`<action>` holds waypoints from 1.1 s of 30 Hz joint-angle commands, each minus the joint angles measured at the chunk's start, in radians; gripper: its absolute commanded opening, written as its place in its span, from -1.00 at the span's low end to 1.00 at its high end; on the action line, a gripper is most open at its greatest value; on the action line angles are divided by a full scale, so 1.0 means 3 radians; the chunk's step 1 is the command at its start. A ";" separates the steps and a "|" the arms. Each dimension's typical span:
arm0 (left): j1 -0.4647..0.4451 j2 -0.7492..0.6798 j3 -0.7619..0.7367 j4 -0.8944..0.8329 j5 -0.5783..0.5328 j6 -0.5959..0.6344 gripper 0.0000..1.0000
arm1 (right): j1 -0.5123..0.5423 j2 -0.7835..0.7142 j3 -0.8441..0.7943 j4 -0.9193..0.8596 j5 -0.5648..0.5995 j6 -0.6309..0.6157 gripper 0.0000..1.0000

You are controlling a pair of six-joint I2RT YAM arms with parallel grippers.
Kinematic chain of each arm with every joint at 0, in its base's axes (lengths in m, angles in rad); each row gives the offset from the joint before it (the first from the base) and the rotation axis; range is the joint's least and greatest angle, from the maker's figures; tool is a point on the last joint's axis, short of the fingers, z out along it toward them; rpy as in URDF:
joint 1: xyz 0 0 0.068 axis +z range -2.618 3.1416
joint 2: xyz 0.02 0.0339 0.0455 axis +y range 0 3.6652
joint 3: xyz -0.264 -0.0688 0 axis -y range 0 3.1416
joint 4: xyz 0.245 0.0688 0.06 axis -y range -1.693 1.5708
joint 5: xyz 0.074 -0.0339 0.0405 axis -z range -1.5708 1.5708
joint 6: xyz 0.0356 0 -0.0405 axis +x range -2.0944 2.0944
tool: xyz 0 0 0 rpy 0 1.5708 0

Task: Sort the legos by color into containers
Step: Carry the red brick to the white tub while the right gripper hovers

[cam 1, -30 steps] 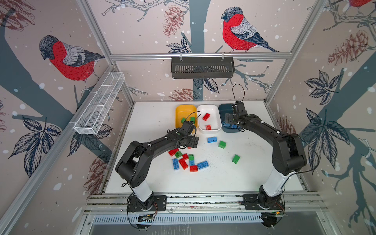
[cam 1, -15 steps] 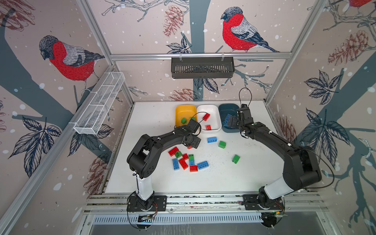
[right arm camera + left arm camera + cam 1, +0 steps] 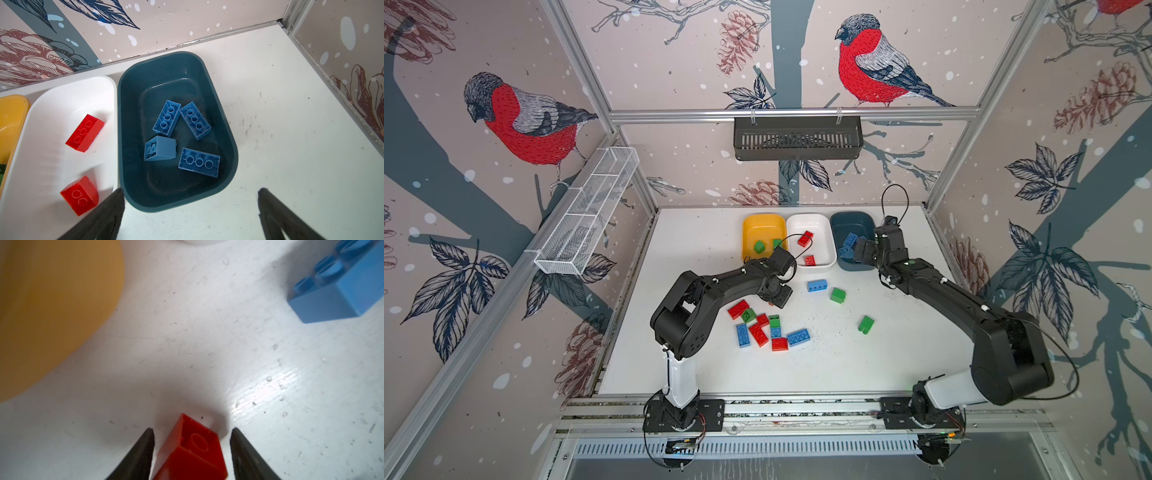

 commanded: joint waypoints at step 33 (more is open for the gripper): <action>-0.0030 0.0232 0.1037 0.0541 0.0547 -0.0514 -0.46 | 0.0010 -0.0474 -0.0352 0.0375 -0.0247 -0.0037 0.99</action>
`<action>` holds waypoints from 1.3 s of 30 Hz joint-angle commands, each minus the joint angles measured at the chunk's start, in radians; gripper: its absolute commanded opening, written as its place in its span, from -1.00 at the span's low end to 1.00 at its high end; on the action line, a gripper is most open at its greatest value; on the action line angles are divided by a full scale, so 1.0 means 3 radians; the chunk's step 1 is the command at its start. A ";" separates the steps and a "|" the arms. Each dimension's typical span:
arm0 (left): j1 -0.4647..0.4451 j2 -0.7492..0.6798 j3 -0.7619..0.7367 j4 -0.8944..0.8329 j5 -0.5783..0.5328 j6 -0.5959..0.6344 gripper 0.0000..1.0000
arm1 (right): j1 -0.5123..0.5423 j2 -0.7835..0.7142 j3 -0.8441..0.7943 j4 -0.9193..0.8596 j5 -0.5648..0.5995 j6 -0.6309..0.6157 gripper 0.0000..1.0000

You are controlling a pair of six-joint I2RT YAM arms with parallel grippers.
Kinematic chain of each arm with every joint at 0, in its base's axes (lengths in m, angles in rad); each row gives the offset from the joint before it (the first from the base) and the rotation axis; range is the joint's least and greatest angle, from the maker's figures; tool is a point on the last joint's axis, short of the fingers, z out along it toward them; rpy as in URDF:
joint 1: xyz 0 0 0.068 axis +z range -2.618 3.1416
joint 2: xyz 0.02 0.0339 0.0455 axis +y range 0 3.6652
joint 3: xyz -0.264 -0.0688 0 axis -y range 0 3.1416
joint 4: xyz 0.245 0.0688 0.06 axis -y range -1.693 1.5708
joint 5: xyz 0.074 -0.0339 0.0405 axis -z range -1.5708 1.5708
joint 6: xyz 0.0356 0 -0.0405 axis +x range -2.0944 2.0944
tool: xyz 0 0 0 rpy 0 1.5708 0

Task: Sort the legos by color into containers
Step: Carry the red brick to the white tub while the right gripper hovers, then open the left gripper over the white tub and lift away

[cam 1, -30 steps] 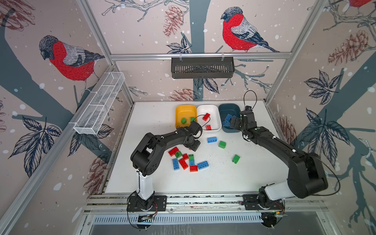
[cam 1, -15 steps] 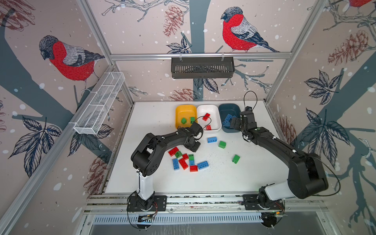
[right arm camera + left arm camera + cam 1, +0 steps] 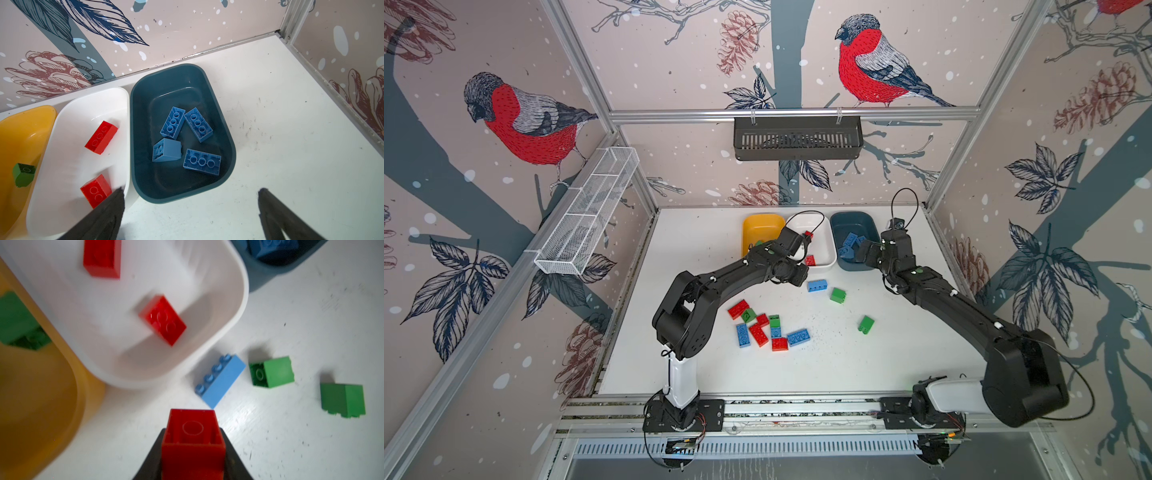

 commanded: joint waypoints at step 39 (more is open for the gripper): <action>0.0158 0.1099 0.1834 0.0208 -0.0522 -0.0504 0.92 | 0.0038 -0.0820 -0.0620 0.0252 -0.0658 -0.0317 0.99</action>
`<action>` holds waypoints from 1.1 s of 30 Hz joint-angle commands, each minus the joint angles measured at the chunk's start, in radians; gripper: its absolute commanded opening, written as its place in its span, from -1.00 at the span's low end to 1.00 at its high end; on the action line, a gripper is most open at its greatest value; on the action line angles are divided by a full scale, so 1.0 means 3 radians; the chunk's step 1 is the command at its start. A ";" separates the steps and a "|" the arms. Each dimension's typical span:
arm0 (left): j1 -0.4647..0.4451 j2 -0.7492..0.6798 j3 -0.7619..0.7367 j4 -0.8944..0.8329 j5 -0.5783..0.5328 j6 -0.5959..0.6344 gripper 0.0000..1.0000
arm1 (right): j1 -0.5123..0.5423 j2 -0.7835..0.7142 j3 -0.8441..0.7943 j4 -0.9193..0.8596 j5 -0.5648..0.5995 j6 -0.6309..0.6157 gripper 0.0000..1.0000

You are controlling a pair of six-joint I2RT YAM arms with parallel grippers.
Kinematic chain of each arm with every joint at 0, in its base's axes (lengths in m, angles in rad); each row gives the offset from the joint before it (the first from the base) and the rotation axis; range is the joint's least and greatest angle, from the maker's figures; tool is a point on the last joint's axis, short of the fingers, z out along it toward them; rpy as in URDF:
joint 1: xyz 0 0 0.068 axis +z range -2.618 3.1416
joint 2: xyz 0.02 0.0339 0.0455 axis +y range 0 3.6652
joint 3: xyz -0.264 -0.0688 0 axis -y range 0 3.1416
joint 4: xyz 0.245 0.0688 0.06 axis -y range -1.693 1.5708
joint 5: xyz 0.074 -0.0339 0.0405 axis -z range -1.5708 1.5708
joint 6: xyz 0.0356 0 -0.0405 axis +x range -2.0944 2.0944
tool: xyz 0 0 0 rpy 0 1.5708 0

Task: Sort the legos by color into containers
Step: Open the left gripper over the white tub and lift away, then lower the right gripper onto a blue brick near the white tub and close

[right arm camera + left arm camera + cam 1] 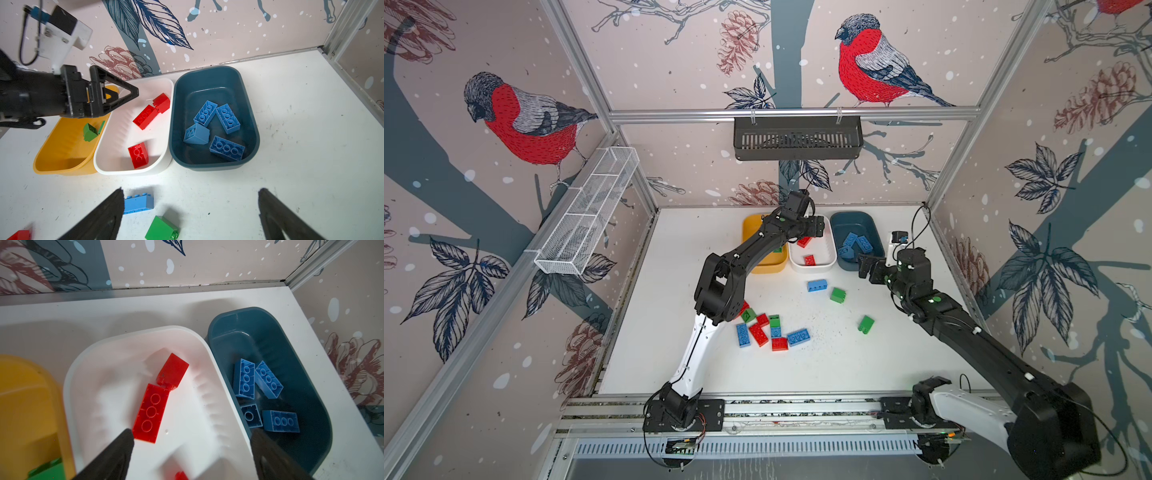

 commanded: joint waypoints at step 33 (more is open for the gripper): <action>-0.0310 -0.1837 -0.2427 0.0703 -0.1908 -0.0732 0.94 | 0.1115 0.1350 0.0317 0.0094 0.0368 0.0489 0.99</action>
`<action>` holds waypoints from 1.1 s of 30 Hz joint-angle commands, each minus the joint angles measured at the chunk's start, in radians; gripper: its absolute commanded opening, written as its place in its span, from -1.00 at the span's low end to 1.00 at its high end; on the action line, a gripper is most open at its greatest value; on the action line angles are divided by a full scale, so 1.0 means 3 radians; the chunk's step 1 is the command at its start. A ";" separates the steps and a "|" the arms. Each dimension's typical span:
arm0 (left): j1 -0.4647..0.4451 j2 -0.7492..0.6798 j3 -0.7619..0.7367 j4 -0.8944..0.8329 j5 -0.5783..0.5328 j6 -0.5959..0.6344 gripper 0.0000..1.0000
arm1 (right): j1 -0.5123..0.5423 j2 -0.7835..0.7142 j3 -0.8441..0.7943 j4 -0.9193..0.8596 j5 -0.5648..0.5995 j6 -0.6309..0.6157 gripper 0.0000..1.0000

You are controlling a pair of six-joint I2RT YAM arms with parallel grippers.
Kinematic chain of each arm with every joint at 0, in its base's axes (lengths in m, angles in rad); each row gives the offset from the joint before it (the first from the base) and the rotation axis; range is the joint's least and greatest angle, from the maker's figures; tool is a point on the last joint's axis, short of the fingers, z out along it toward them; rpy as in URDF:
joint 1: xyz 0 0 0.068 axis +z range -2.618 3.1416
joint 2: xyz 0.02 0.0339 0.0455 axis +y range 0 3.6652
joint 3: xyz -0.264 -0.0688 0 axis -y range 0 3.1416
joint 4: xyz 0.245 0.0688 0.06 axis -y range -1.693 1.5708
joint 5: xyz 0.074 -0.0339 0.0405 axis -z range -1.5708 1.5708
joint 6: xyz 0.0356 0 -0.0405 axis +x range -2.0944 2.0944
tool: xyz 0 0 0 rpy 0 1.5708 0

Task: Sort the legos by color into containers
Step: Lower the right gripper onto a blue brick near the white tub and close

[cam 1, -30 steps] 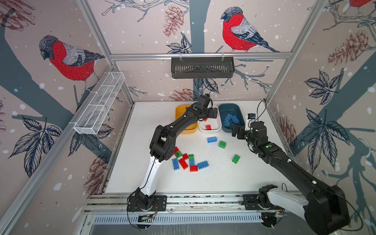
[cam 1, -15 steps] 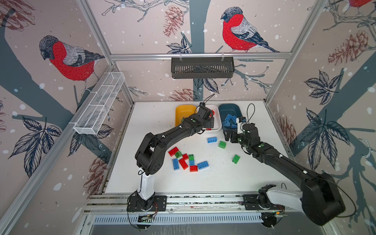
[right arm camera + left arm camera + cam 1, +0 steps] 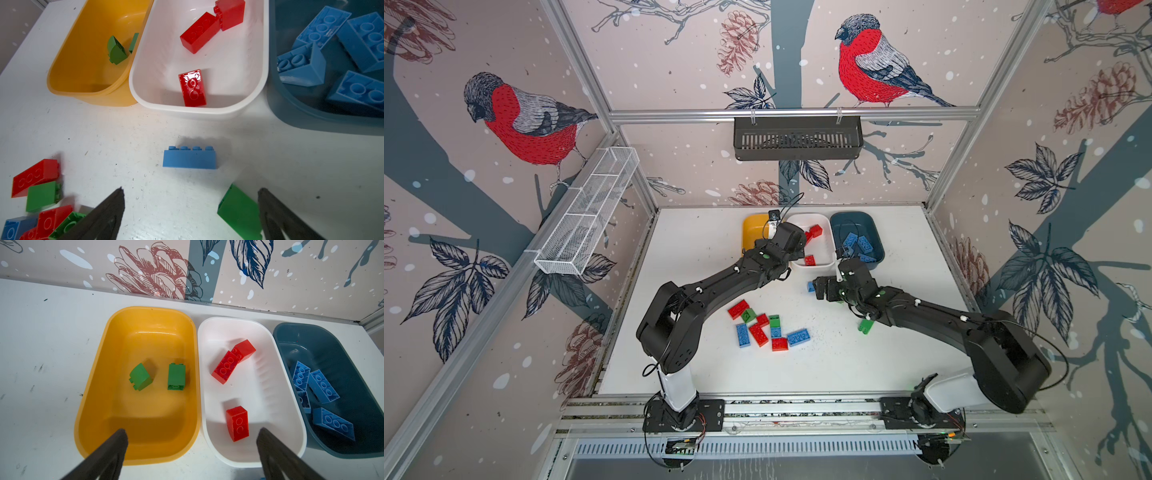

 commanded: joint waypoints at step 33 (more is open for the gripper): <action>0.0121 -0.0089 -0.0136 0.0020 -0.0050 -0.0124 0.93 | 0.0223 0.1097 0.0706 -0.0330 0.0516 0.0111 0.32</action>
